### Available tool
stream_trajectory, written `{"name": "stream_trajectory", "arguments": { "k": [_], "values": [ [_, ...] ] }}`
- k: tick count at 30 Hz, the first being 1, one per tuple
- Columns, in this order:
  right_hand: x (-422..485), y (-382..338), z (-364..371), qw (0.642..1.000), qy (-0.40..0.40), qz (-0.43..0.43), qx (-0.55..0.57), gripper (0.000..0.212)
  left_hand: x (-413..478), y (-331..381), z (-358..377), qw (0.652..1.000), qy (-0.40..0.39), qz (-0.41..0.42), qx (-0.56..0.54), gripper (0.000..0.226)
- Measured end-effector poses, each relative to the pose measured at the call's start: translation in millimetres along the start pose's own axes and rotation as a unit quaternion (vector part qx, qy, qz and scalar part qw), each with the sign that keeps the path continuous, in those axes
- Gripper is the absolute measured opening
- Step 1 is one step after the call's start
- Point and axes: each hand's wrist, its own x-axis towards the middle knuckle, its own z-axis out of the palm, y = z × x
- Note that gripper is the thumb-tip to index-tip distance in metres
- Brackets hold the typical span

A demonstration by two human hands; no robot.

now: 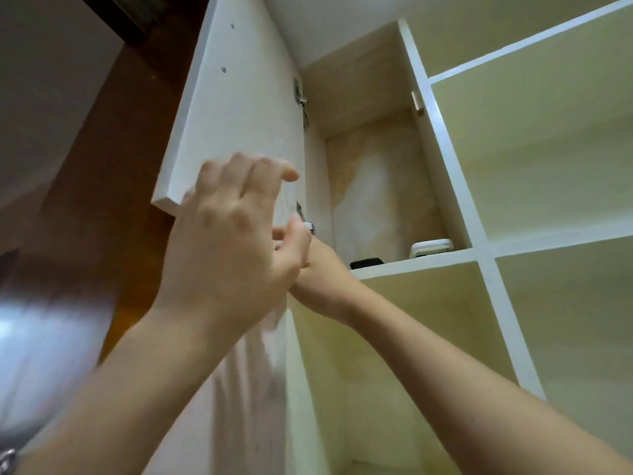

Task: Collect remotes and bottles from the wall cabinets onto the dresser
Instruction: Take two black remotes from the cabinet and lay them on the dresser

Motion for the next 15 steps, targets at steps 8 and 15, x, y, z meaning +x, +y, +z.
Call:
{"name": "stream_trajectory", "arguments": {
  "k": [8,15],
  "values": [
    [-18.5,19.2,-96.7,0.97,0.144,0.037,-0.194,0.02,30.2,13.3,80.4,0.954,-0.198,-0.162,-0.155,0.025],
    [15.0,41.7,-124.6,0.955,0.071,0.169,-0.235,0.024,54.3,6.5,153.2,0.862,-0.483,-0.151,-0.036,0.02]
  ]
}}
